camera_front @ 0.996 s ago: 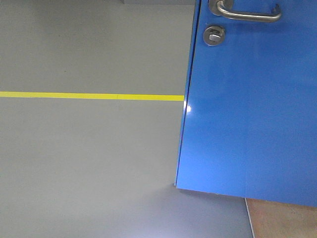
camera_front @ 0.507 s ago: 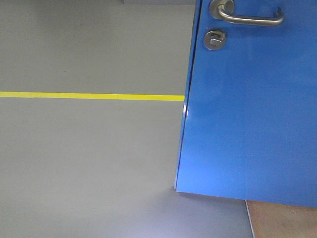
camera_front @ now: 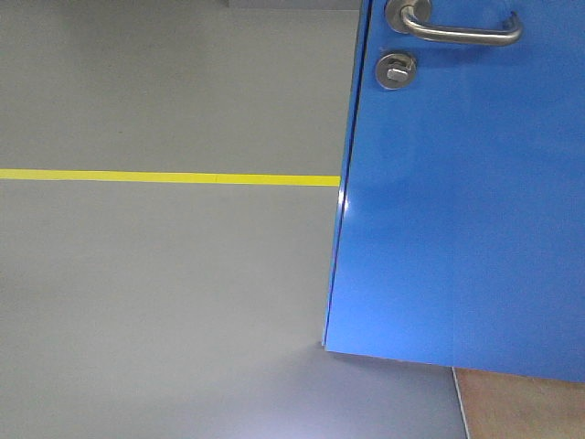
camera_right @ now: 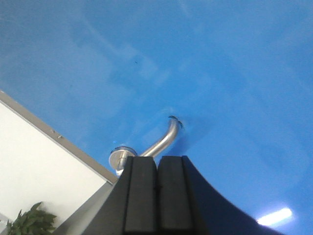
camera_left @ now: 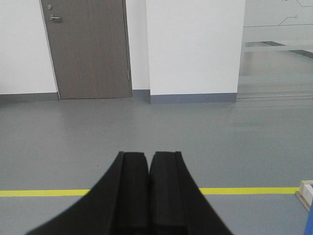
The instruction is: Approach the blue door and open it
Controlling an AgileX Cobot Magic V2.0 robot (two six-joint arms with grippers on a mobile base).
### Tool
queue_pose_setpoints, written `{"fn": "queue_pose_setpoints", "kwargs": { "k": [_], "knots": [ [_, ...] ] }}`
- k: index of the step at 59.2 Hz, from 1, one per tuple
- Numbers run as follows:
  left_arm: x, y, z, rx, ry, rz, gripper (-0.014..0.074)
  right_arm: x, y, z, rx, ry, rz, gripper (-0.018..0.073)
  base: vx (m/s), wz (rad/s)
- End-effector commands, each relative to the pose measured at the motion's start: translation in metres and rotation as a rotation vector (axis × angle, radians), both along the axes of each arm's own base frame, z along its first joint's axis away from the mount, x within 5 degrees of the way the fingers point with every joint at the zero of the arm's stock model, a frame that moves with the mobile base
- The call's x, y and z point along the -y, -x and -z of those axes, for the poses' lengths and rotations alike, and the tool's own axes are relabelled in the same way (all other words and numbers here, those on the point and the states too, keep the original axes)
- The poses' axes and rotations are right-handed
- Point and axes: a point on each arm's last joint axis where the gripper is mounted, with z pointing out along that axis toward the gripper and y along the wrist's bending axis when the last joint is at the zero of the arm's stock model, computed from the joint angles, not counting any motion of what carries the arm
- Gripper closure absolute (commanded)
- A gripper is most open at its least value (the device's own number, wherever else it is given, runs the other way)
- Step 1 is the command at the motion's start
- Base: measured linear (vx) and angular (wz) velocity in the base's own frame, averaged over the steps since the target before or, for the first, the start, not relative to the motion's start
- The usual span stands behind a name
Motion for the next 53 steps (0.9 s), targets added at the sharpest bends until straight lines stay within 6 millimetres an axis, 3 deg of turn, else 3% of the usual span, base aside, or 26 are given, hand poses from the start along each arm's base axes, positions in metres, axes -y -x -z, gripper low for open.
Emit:
{"fn": "queue_pose_setpoints", "kwargs": {
  "k": [1, 5, 15, 20, 25, 35, 43, 53],
  "knots": [
    [0.001, 0.003, -0.017, 0.125, 0.004, 0.006, 0.0524, 0.004, 0.012, -0.003, 0.101, 0.038, 0.071, 0.0561, 0.0, 0.0],
    [0.001, 0.003, -0.017, 0.125, 0.004, 0.006, 0.0524, 0.005, 0.019, 0.006, 0.118, 0.148, 0.106, 0.0561, 0.0, 0.0],
    [0.001, 0.003, -0.017, 0.125, 0.004, 0.006, 0.0524, 0.005, 0.037, 0.015, 0.09, 0.646, 0.163, 0.0561, 0.0, 0.0],
    [0.001, 0.003, -0.017, 0.125, 0.004, 0.006, 0.0524, 0.005, 0.044, 0.022, 0.072, 0.773, 0.18, 0.0561, 0.0, 0.0],
    [0.001, 0.003, -0.017, 0.125, 0.004, 0.006, 0.0524, 0.004, 0.049, 0.033, 0.074, 0.751, 0.185, 0.0561, 0.0, 0.0],
    [0.001, 0.003, -0.017, 0.125, 0.004, 0.006, 0.0524, 0.004, 0.055, 0.078, 0.041, 0.627, 0.175, 0.0561, 0.0, 0.0],
    [0.001, 0.003, -0.017, 0.125, 0.004, 0.006, 0.0524, 0.003, 0.056, 0.119, 0.003, 0.646, 0.157, 0.0561, 0.0, 0.0],
    [0.001, 0.003, -0.017, 0.125, 0.004, 0.006, 0.0524, -0.001, 0.056, 0.152, 0.045, 0.756, 0.097, 0.0561, 0.0, 0.0]
  ]
}}
